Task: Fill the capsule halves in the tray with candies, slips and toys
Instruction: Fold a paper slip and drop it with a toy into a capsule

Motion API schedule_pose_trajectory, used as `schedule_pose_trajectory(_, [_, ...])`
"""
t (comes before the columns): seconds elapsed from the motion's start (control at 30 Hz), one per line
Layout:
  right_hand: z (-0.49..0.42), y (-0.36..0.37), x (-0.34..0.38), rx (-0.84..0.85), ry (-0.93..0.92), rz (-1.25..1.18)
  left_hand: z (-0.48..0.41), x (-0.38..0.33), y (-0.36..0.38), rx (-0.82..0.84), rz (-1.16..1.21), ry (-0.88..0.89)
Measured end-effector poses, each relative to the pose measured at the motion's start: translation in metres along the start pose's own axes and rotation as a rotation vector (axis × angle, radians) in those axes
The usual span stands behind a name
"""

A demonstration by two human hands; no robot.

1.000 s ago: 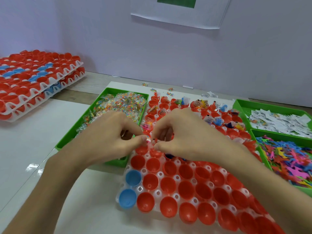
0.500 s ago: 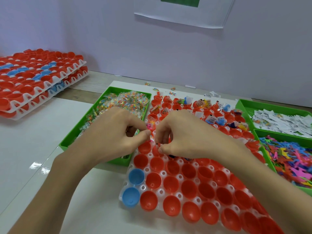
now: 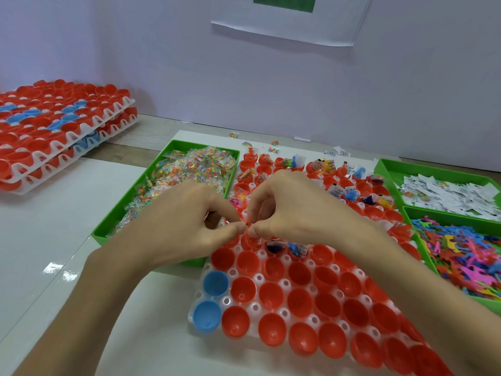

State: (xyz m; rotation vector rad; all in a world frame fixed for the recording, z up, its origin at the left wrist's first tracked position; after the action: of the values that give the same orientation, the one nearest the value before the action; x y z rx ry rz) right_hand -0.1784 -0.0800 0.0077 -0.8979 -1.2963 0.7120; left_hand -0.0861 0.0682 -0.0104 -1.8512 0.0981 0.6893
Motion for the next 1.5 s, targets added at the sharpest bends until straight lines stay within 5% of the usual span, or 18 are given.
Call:
schedule_pose_trajectory(0.57, [-0.004,0.004,0.002,0.068,-0.032,0.083,-0.001,-0.001,0.004,0.015,-0.064,0.012])
schedule_pose_trajectory(0.8, [-0.003,-0.009,0.003,0.125,-0.022,0.028,0.002,0.003,-0.006,-0.117,-0.021,-0.003])
schedule_pose_trajectory(0.93, [-0.007,-0.015,0.004,-0.001,-0.05,0.004,0.004,0.01,-0.01,-0.242,-0.121,-0.096])
schedule_pose_trajectory(1.5, [-0.029,0.02,0.02,-0.081,-0.033,0.157,-0.002,0.024,0.002,-0.029,-0.257,-0.218])
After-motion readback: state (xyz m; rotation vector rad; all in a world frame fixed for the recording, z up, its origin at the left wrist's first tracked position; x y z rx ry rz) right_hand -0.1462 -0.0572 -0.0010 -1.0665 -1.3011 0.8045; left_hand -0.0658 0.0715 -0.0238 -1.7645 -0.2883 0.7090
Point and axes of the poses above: each hand's wrist, its own z-axis away from the middle knuckle, its own y-axis out of the palm, x = y × z, the point moved 2 cm from there along -z, towards the middle knuckle, and after that the axes turned 2 degrees about -y, right-handed, at the moved point
